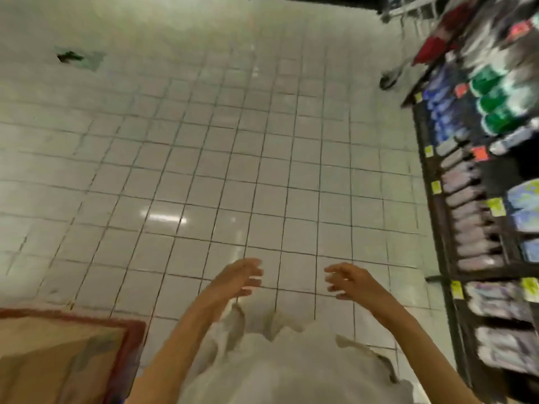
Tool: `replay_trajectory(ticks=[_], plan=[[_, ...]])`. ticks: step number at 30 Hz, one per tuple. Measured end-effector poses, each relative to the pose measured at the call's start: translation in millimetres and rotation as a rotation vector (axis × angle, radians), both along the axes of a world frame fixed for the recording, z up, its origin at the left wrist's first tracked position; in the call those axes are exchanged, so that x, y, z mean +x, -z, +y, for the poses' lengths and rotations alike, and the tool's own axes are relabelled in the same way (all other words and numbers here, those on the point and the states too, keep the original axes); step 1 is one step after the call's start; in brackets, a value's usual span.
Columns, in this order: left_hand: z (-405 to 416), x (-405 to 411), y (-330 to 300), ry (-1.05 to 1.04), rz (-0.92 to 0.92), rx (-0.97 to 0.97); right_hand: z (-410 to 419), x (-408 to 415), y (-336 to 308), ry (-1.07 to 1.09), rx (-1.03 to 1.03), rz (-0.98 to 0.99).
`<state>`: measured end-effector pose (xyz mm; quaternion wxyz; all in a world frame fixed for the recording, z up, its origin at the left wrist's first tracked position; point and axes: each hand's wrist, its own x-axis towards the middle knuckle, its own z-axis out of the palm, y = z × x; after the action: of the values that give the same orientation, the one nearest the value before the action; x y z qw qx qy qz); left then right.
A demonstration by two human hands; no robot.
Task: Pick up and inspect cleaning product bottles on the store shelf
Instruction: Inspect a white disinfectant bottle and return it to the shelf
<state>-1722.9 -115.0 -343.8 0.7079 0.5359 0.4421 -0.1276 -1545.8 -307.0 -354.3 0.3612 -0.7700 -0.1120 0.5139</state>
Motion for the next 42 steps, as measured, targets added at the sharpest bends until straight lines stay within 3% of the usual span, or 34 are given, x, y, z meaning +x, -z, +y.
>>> replay_trajectory(ticks=[6, 10, 14, 17, 21, 26, 30, 32, 35, 37, 42], plan=[[79.7, 146.6, -9.4, 0.080, 0.122, 0.021, 54.0, 138.7, -18.9, 0.180, 0.057, -0.024], [150.4, 272.4, -0.6, 0.175, 0.105, 0.101, 77.0, 229.2, -7.3, 0.343, 0.048, -0.004], [189.7, 449.5, -2.5, 0.430, 0.003, 0.150, 72.8, 306.3, -10.2, 0.716, 0.067, -0.013], [176.3, 579.4, -9.5, 0.647, -0.075, 0.150, 61.0, 359.1, -17.1, 0.949, 0.052, -0.008], [129.9, 721.3, -3.0, 0.832, -0.112, 0.084, 58.2, 460.6, -2.8, 1.094, 0.065, 0.011], [102.2, 860.8, 10.6, 0.901, -0.052, 0.010, 55.2, 630.1, 7.9, 1.167, 0.158, -0.064], [117.5, 978.1, -12.7, 0.861, -0.021, -0.010, 51.9, 760.7, -34.1, 1.223, 0.235, -0.137], [121.4, 1043.7, -30.3, 0.837, -0.046, -0.013, 48.1, 813.7, -56.4, 1.374, 0.352, -0.160], [99.1, 1162.0, -71.2, 0.892, -0.194, -0.085, 34.2, 893.9, -94.5, 1.628, 0.684, -0.089], [68.9, 1244.6, -111.9, 0.968, -0.399, -0.111, 22.6, 946.8, -130.3, 1.654, 0.820, -0.185], [-11.9, 1377.3, -255.0, 0.996, -1.040, -0.208, 3.5, 1038.5, -254.3, 1.581, 0.821, -1.016]])
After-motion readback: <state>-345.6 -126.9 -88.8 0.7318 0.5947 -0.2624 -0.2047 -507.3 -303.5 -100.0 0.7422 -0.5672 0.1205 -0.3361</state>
